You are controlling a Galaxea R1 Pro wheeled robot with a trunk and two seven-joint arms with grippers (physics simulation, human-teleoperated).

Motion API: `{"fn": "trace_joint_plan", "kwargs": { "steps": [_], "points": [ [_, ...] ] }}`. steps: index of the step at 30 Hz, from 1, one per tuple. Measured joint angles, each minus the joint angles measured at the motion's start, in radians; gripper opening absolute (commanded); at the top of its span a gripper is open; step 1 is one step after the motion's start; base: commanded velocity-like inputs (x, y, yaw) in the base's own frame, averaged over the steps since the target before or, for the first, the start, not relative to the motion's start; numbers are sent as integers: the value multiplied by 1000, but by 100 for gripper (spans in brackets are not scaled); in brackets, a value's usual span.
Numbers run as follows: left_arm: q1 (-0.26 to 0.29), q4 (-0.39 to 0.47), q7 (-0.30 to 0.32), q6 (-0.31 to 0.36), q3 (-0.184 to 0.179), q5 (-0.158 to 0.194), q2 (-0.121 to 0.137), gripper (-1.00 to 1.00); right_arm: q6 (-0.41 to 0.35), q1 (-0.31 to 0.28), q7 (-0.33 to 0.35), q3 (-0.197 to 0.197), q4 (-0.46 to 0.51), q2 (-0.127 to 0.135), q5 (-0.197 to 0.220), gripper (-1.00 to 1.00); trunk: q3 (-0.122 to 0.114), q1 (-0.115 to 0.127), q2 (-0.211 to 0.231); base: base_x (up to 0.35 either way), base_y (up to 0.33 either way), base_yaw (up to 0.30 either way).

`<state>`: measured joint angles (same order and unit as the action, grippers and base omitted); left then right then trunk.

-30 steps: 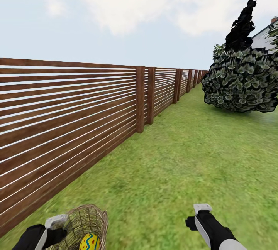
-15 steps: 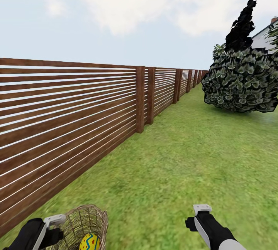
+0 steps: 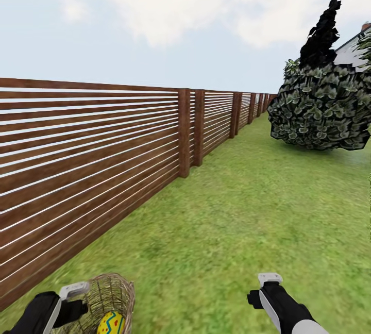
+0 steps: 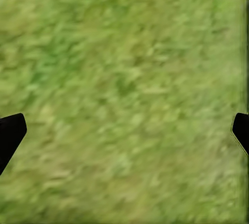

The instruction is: Take the three Easter eggs out of the wicker basket on the lawn in the garden, then place them on the lawn next to a single tree (choose any tree) so that all three eggs are next to the same tree and none are left in the basket.

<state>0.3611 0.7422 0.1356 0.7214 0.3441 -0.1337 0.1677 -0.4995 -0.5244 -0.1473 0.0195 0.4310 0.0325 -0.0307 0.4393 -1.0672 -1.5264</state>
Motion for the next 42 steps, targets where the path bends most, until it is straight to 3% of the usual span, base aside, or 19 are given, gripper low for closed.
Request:
{"fn": "trace_joint_plan", "kwargs": {
  "steps": [13, 28, 37, 40, 42],
  "points": [
    [0, -13, 1, 0, 2, -6, 18, 100, 2, 0, 2, -1, -2, -1, 1, 100, 0, 0, 0, 8, -120, 0],
    [0, -16, 1, 0, 2, -6, 18, 100, 3, 0, 1, -1, -34, -4, 0, 100, 0, 0, 0, 197, -215, 0],
    [0, -16, 1, 1, 3, -7, 23, 100, 5, 0, 2, -1, -39, -4, 0, 100, 0, 0, 0, 21, 15, 0],
    [0, -19, 13, -1, 4, -4, 69, 100, 5, 0, 2, -1, -39, -3, 0, 100, 0, 0, 0, 1, 11, 0],
    [0, -41, 76, -2, 3, -5, 104, 100, 5, 0, 2, -1, -40, -4, 0, 100, 0, 0, 0, 0, 3, 0]
  ]
}}
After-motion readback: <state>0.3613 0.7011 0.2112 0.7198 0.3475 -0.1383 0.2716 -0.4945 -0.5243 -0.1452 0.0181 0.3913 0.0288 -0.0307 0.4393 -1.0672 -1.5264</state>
